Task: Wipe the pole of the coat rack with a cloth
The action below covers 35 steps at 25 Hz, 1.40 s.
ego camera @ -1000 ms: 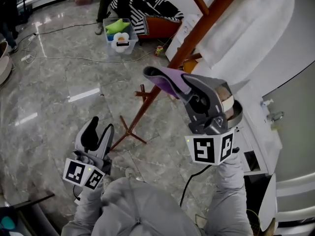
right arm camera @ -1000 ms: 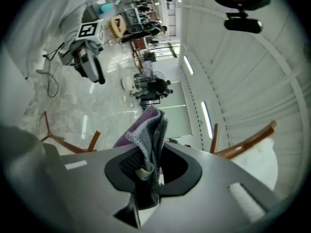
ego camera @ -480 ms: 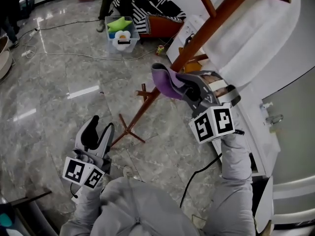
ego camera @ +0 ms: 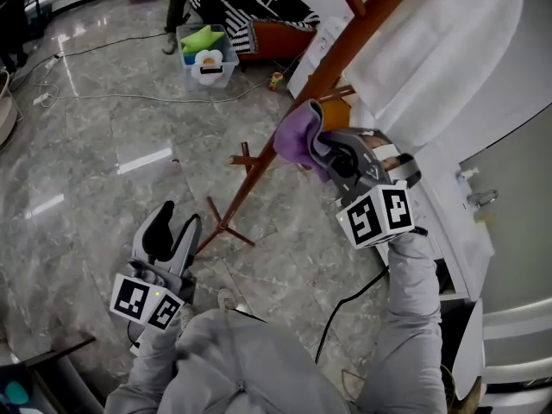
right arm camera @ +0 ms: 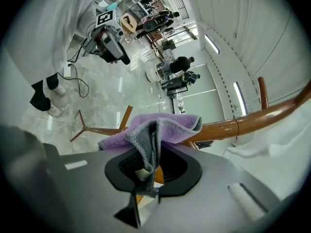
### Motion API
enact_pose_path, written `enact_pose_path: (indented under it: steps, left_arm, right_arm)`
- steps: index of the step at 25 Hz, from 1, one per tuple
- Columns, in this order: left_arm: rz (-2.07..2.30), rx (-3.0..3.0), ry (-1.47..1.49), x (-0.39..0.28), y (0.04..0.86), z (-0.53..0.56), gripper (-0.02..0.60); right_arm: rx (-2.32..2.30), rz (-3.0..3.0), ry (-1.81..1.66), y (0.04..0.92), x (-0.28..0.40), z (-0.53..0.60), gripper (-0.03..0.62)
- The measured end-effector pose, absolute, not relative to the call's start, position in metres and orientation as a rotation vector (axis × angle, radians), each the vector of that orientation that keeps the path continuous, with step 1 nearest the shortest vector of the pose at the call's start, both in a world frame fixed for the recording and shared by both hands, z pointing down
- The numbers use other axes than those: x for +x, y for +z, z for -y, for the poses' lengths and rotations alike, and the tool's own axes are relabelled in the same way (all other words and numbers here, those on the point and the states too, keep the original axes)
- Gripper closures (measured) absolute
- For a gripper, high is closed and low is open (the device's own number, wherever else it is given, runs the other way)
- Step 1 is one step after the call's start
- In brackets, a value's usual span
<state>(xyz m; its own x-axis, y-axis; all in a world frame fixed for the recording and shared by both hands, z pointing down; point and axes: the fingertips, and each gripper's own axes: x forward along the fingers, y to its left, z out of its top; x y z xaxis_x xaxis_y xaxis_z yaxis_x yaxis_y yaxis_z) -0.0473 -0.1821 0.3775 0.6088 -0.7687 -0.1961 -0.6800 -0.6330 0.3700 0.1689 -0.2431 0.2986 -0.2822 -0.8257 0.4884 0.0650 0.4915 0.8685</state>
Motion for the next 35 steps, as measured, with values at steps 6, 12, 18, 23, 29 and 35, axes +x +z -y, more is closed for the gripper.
enact_pose_path:
  steps: [6, 12, 18, 23, 29, 35]
  left_arm:
    - [1.17, 2.597, -0.456, -0.038, 0.376, 0.182, 0.339]
    - [1.161, 2.616, -0.433, -0.031, 0.375, 0.183, 0.339]
    - [1.14, 2.624, -0.416, -0.024, 0.375, 0.184, 0.339]
    - [1.121, 2.634, -0.411, -0.02, 0.375, 0.186, 0.339]
    - [1.093, 2.647, -0.396, -0.014, 0.374, 0.187, 0.339]
    - [1.064, 2.659, -0.391, -0.01, 0.374, 0.188, 0.339]
  right_arm:
    - [0.745, 1.695, -0.946, 0.305, 0.184, 0.239, 0.542]
    - [0.817, 1.738, -0.91, 0.316, 0.2, 0.239, 0.543]
    - [0.888, 1.735, -0.83, 0.332, 0.228, 0.235, 0.542]
    - [0.792, 1.621, -0.744, 0.381, 0.255, 0.218, 0.542]
    - [0.878, 1.681, -0.619, 0.409, 0.264, 0.189, 0.542]
    - [0.992, 1.75, -0.561, 0.421, 0.25, 0.168, 0.542]
